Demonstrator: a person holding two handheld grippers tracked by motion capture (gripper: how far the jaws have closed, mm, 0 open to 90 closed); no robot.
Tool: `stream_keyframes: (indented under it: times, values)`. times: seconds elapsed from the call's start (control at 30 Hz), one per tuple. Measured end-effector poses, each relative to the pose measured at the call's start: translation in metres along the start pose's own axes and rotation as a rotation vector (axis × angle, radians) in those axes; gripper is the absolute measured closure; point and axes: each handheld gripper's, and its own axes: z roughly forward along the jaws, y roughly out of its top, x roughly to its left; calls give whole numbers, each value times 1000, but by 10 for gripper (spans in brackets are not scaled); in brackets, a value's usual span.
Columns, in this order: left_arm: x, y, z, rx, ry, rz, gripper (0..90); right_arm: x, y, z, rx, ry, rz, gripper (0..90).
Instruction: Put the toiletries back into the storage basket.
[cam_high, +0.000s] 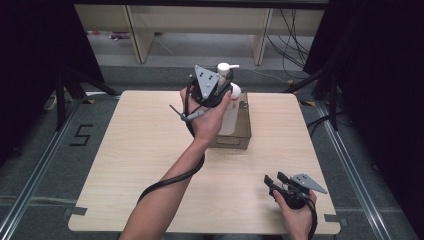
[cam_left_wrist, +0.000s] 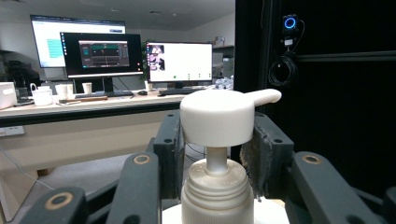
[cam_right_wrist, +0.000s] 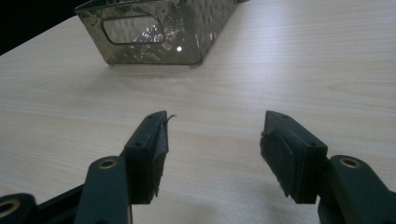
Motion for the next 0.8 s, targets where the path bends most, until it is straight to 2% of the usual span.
stream_keyframes:
  times: [0.03, 0.07, 0.1, 0.53, 0.8]
  values:
    - [1, 0, 1, -4, 1, 18, 594, 0, 0, 0, 0, -1, 0, 418]
    - [0, 0, 2, 1, -1, 0, 594, 0, 0, 0, 0, -1, -1, 418]
    - [1, 0, 4, -8, -13, 17, 594, 0, 0, 0, 0, -1, -1, 418]
    - [-2, -10, 12, 16, -21, 18, 594, 0, 0, 0, -1, 1, -1, 418]
    - [-1, -14, 16, 29, -8, 28, 594, 0, 0, 0, -2, 2, -1, 418]
